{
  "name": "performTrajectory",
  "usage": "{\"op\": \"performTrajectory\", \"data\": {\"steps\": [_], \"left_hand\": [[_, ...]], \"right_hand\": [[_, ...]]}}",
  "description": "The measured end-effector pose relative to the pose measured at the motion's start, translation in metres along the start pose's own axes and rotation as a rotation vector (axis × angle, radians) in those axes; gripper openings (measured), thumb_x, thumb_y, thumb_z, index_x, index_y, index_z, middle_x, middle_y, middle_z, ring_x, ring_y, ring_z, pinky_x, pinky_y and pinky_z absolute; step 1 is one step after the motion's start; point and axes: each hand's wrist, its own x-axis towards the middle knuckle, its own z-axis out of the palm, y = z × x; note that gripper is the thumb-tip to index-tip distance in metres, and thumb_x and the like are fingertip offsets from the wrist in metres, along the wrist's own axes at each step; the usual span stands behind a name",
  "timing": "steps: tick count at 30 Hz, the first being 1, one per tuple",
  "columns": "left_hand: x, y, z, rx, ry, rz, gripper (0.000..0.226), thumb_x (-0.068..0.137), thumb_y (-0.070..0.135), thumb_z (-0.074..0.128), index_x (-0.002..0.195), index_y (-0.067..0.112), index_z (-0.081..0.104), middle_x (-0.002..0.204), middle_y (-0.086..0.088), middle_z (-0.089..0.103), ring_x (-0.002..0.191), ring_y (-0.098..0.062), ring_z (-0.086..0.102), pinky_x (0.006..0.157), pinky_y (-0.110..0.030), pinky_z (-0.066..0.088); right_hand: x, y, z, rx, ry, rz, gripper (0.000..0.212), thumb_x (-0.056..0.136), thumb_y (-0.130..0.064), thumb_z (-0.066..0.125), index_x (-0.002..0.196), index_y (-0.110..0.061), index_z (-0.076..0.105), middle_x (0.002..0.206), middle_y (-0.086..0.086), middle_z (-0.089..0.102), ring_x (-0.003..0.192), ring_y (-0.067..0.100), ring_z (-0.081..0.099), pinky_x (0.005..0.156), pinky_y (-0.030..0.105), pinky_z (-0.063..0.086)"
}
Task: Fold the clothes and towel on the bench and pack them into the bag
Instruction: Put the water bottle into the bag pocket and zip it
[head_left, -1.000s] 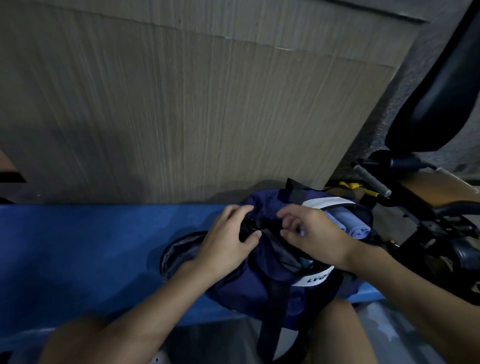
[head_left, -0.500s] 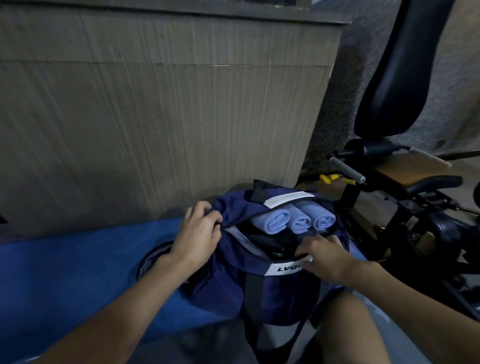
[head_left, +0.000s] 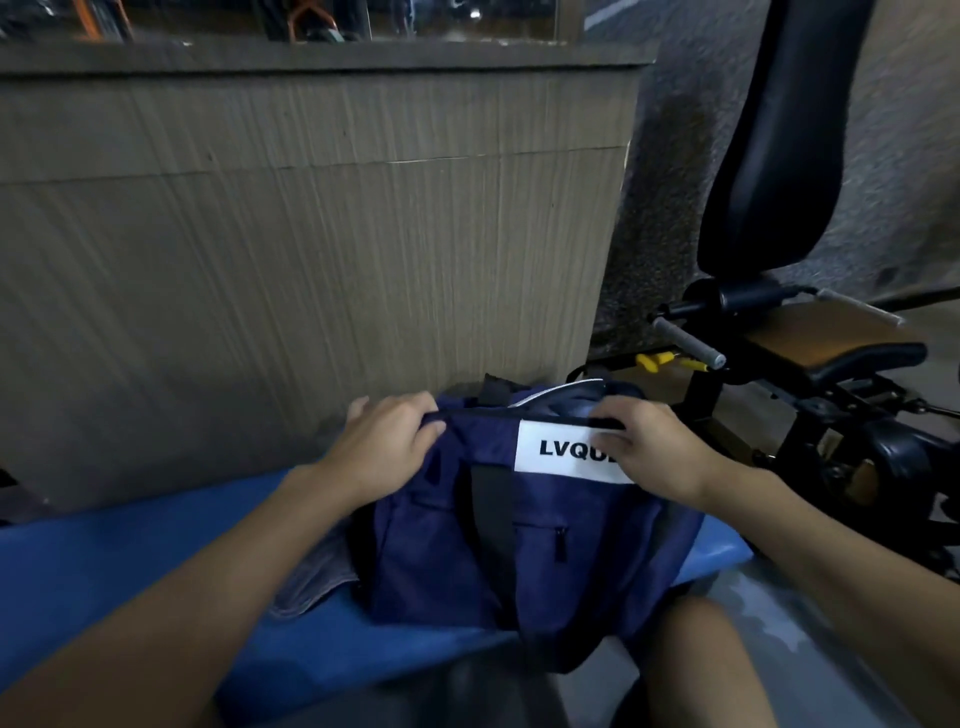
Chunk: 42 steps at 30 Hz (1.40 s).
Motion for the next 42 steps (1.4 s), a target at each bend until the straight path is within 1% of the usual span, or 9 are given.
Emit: {"op": "performTrajectory", "data": {"steps": [5,8,11,17,26,31,36,39,42], "left_hand": [[0.005,-0.001,-0.011,0.052,-0.139,0.02,0.009,0.103,0.037,0.044,0.095,0.032,0.045,0.102,0.009,0.052,0.104,-0.017,0.053,0.1,-0.045,0.037],[-0.001,-0.007,-0.003,0.026,-0.163,0.032,0.009,0.103,0.037,0.043,0.095,0.033,0.043,0.103,0.009,0.048,0.104,-0.016,0.051,0.098,-0.046,0.039],[-0.005,-0.012,0.002,-0.006,-0.172,0.042,0.007,0.101,0.04,0.047,0.096,0.034,0.048,0.109,0.011,0.049,0.107,-0.014,0.049,0.099,-0.045,0.04],[-0.01,-0.024,0.004,-0.13,-0.132,0.052,0.003,0.097,0.039,0.056,0.096,0.035,0.056,0.102,0.017,0.053,0.1,-0.008,0.052,0.097,-0.045,0.045],[-0.012,-0.033,0.009,-0.243,-0.064,0.042,0.016,0.097,0.032,0.06,0.11,0.022,0.064,0.107,0.012,0.06,0.099,-0.006,0.056,0.094,-0.035,0.048],[-0.019,-0.043,0.013,-0.378,0.03,-0.016,0.025,0.096,0.037,0.061,0.118,0.025,0.061,0.115,0.014,0.056,0.109,0.002,0.052,0.093,-0.011,0.039],[-0.034,-0.06,0.029,-0.564,0.15,-0.267,0.014,0.102,0.027,0.051,0.106,0.022,0.063,0.108,0.006,0.063,0.102,-0.007,0.057,0.083,-0.009,0.039],[-0.042,-0.069,0.045,-0.635,0.099,-0.393,0.017,0.103,0.027,0.048,0.103,0.022,0.064,0.103,0.0,0.067,0.099,-0.015,0.061,0.082,-0.021,0.044],[-0.048,-0.071,0.06,-0.689,-0.013,-0.462,0.023,0.105,0.034,0.041,0.1,0.024,0.061,0.099,0.0,0.067,0.096,-0.017,0.063,0.088,-0.031,0.048]], "right_hand": [[0.005,0.0,0.006,-0.114,-0.015,-0.016,0.003,0.091,-0.029,0.061,0.089,-0.027,0.06,0.096,-0.012,0.052,0.109,0.02,0.055,0.089,0.034,0.036],[0.008,-0.008,0.017,-0.176,-0.04,-0.036,0.023,0.09,-0.049,0.061,0.101,-0.029,0.064,0.118,-0.01,0.043,0.123,0.014,0.035,0.093,0.029,0.023],[0.02,-0.017,0.028,-0.252,-0.118,-0.124,0.031,0.086,-0.056,0.062,0.103,-0.031,0.063,0.156,0.0,0.022,0.146,0.017,0.007,0.112,0.038,0.014],[0.049,-0.041,0.057,-0.31,-0.277,-0.153,0.04,0.091,-0.057,0.055,0.122,-0.034,0.062,0.165,-0.004,0.002,0.149,0.017,-0.017,0.12,0.048,-0.003],[0.074,-0.061,0.094,-0.329,-0.236,-0.236,0.04,0.096,-0.046,0.052,0.128,-0.023,0.061,0.152,-0.013,0.037,0.147,0.006,0.013,0.117,0.042,0.0],[0.081,-0.057,0.091,-0.207,-0.072,-0.329,0.017,0.09,-0.022,0.062,0.089,-0.009,0.073,0.103,0.0,0.069,0.097,0.025,0.064,0.088,0.036,0.041],[0.079,-0.067,0.072,-0.035,0.016,-0.256,0.014,0.082,0.0,0.063,0.09,-0.003,0.075,0.097,0.006,0.07,0.09,0.024,0.065,0.081,0.036,0.05],[0.076,-0.076,0.058,0.009,0.044,-0.225,0.017,0.082,0.004,0.063,0.093,-0.001,0.075,0.1,0.005,0.069,0.091,0.019,0.063,0.078,0.015,0.039],[0.074,-0.076,0.056,0.022,0.048,-0.213,0.015,0.079,0.004,0.064,0.088,-0.003,0.075,0.095,0.004,0.069,0.086,0.017,0.062,0.076,0.015,0.038]]}}
